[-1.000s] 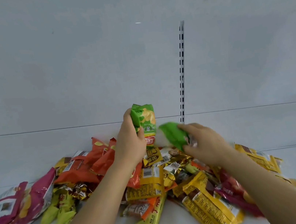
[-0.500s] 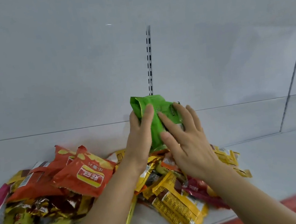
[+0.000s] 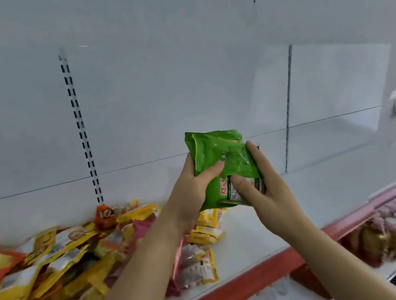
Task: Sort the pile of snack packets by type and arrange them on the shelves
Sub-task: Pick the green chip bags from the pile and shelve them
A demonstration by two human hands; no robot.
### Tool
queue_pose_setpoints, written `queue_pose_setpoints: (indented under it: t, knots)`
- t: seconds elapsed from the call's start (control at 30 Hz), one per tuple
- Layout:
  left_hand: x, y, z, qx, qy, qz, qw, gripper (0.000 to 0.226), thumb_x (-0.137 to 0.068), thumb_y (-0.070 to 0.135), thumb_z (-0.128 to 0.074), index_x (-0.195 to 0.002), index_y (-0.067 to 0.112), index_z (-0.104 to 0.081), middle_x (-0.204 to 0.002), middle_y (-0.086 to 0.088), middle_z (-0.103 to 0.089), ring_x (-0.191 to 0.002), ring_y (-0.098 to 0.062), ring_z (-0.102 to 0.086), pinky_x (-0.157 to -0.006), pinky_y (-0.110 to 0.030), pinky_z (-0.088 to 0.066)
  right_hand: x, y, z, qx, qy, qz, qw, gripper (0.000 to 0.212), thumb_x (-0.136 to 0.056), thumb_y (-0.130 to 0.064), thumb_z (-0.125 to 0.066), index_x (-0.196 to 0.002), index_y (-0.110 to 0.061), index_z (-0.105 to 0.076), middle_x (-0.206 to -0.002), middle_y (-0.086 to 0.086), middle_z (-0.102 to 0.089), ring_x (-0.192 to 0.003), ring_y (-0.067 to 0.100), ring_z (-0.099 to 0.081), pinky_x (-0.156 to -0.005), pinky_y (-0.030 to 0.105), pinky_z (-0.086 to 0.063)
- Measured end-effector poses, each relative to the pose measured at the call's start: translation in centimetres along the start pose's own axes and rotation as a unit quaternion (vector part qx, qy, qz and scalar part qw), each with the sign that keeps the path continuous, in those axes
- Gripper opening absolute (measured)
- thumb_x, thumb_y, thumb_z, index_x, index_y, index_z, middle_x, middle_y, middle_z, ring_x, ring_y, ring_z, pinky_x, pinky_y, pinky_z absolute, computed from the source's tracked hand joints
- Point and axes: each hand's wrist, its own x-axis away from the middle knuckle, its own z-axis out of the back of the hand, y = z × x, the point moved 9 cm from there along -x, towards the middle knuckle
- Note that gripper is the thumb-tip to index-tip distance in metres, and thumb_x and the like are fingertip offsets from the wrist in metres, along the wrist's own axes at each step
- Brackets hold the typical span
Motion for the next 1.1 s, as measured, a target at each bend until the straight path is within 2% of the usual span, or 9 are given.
queue_pose_setpoints:
  t: [0.13, 0.3, 0.4, 0.47, 0.63, 0.73, 0.83, 1.0, 1.1]
  knots:
    - [-3.3, -3.3, -10.1, -0.027, -0.038, -0.004, 0.999, 0.032, -0.101, 0.016, -0.063, -0.132, 0.023, -0.058, -0.122, -0.003, -0.075, -0.11, -0.026, -0.073, -0.094, -0.051, -0.059, -0.4, 3.1, 10.8, 0.036, 0.046, 0.002, 0.998, 0.077, -0.082, -0.053, -0.068, -0.15, -0.05, -0.031, -0.143, -0.016, -0.05, -0.127, 0.008, -0.056, -0.099, 0.042, -0.053]
    - [-8.1, -6.0, -20.1, -0.148, -0.002, -0.1, 0.984, 0.049, -0.098, 0.031, -0.07, -0.141, 0.034, -0.049, -0.117, 0.01, -0.074, -0.104, -0.01, -0.072, -0.098, -0.045, -0.058, -0.9, 6.3, 22.1, 0.123, 0.105, 0.001, 0.987, 0.075, -0.092, -0.04, -0.068, -0.154, -0.042, -0.025, -0.142, -0.017, -0.042, -0.126, -0.001, -0.05, -0.103, 0.037, -0.051]
    - [-10.9, -7.7, -26.3, -0.17, -0.02, -0.116, 0.978, 0.081, -0.098, 0.03, -0.069, -0.159, 0.043, -0.018, -0.116, 0.014, -0.069, -0.093, 0.006, -0.07, -0.081, -0.013, -0.056, -1.3, 8.4, 27.9, 0.15, 0.136, -0.002, 0.979, 0.076, -0.092, -0.043, -0.066, -0.154, -0.045, -0.021, -0.143, -0.018, -0.039, -0.126, 0.0, -0.049, -0.103, 0.037, -0.05]
    - [-12.8, -9.1, -30.1, -0.178, -0.029, -0.122, 0.976, 0.088, -0.098, 0.029, -0.068, -0.161, 0.044, -0.008, -0.115, 0.02, -0.064, -0.091, 0.012, -0.066, -0.072, -0.002, -0.049, -1.7, 10.2, 31.5, 0.185, 0.154, -0.012, 0.97, 0.076, -0.092, -0.048, -0.063, -0.154, -0.048, -0.018, -0.145, -0.016, -0.039, -0.129, 0.005, -0.048, -0.104, 0.038, -0.048]
    - [-18.5, -13.6, -40.6, -0.174, -0.082, -0.153, 0.969, 0.082, -0.103, 0.029, -0.061, -0.16, 0.047, -0.004, -0.131, 0.015, -0.06, -0.111, -0.005, -0.066, -0.082, -0.009, -0.054, -3.2, 14.8, 41.6, 0.27, 0.196, -0.041, 0.942, 0.079, -0.094, -0.047, -0.061, -0.157, -0.043, -0.013, -0.149, -0.01, -0.038, -0.128, 0.005, -0.046, -0.101, 0.029, -0.044]
    - [-21.8, -16.0, -47.5, -0.177, -0.106, -0.183, 0.961, 0.081, -0.105, 0.029, -0.056, -0.157, 0.052, 0.003, -0.145, 0.01, -0.054, -0.121, -0.012, -0.063, -0.096, -0.031, -0.058, -4.0, 17.3, 48.0, 0.307, 0.216, -0.065, 0.924, 0.078, -0.097, -0.042, -0.059, -0.157, -0.045, -0.01, -0.146, -0.014, -0.037, -0.12, -0.002, -0.047, -0.094, 0.021, -0.042]
    - [-25.1, -18.3, -54.3, -0.172, -0.122, -0.208, 0.955, 0.084, -0.103, 0.033, -0.055, -0.149, 0.06, 0.009, -0.154, 0.003, -0.049, -0.126, -0.019, -0.062, -0.097, -0.044, -0.059, -4.6, 19.7, 54.5, 0.327, 0.234, -0.093, 0.911, 0.073, -0.1, -0.031, -0.055, -0.156, -0.048, -0.011, -0.14, -0.017, -0.036, -0.101, -0.01, -0.052, -0.081, 0.013, -0.041]
    - [-29.5, -22.8, -65.1, -0.197, -0.169, -0.219, 0.941, 0.074, -0.105, 0.031, -0.051, -0.158, 0.048, -0.003, -0.151, 0.003, -0.05, -0.129, -0.016, -0.057, -0.102, -0.035, -0.055, -5.0, 24.3, 64.3, 0.358, 0.246, -0.122, 0.893, 0.071, -0.1, -0.032, -0.054, -0.15, -0.058, -0.011, -0.146, -0.014, -0.035, -0.106, 0.009, -0.056, -0.091, 0.042, -0.052]
    - [-32.3, -26.0, -70.3, -0.217, -0.188, -0.212, 0.934, 0.064, -0.107, 0.029, -0.048, -0.161, 0.04, -0.014, -0.147, 0.004, -0.053, -0.123, -0.012, -0.058, -0.094, -0.023, -0.051, -6.1, 27.4, 70.2, 0.365, 0.245, -0.122, 0.89, 0.07, -0.099, -0.03, -0.057, -0.149, -0.059, -0.017, -0.142, -0.014, -0.039, -0.104, 0.016, -0.056, -0.093, 0.046, -0.052]
